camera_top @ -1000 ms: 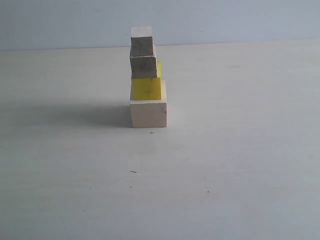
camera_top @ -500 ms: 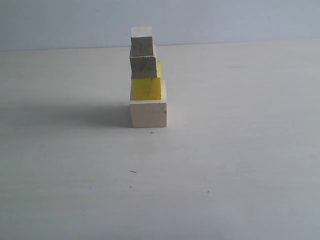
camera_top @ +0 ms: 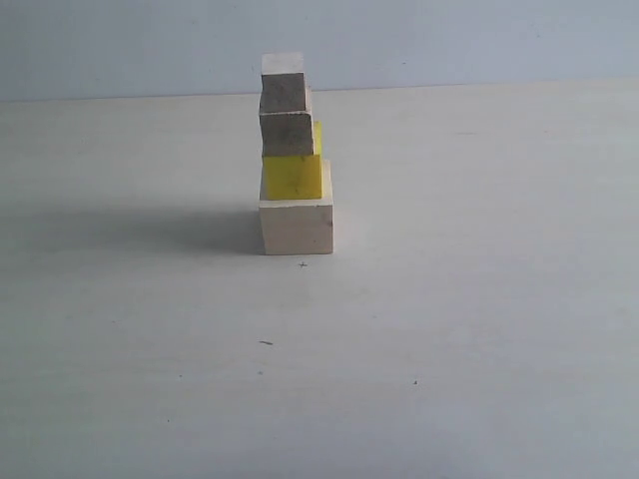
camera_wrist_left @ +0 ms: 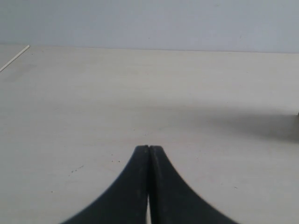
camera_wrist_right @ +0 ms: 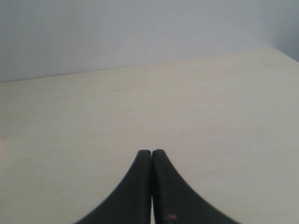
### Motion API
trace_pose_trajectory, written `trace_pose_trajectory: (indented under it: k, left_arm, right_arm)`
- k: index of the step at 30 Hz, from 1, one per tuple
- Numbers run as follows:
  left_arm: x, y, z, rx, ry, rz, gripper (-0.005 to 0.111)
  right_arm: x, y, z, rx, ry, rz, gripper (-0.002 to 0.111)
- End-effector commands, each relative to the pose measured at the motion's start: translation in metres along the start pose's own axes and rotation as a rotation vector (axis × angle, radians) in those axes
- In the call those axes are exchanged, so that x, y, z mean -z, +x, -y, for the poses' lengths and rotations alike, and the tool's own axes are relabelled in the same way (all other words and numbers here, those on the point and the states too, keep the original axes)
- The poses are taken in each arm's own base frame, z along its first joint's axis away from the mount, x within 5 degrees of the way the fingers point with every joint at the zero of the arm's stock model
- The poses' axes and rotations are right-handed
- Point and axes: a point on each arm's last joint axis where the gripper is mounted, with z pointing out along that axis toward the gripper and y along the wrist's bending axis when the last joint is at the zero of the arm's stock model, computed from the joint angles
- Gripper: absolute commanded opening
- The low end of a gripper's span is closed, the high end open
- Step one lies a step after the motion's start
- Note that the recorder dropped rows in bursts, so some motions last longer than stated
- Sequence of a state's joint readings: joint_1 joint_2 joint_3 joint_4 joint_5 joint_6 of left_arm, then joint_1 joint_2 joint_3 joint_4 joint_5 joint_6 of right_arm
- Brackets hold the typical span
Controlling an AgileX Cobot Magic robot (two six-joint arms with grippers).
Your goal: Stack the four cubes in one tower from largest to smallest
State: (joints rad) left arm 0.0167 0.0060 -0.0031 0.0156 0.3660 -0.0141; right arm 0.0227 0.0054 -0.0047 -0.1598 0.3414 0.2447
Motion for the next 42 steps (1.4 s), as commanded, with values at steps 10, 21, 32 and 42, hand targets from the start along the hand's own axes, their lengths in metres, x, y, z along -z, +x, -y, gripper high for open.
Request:
trace_pose_trajectory:
  k: [10,21,32,42]
  left_arm:
    - [0.0001,-0.0001,-0.0001,0.001,-0.001,0.012,0.000]
    - [0.0001,-0.0001,-0.0001,0.001,-0.001,0.012,0.000]
    - [0.0001,-0.0001,-0.0001,0.001,-0.001,0.012,0.000]
    - [0.0001,-0.0001,-0.0001,0.001,-0.001,0.012,0.000]
  right_arm:
    - [-0.0001,0.0017,-0.0036,0.063,-0.069,-0.004,0.000]
    - [-0.0001,0.0015,-0.0036,0.063,-0.069,-0.002,0.000]
    - [-0.0001,0.0015,-0.0036,0.061,-0.069,-0.002,0.000]
    - [-0.0001,0.0015,-0.0036,0.061,-0.069,-0.002,0.000]
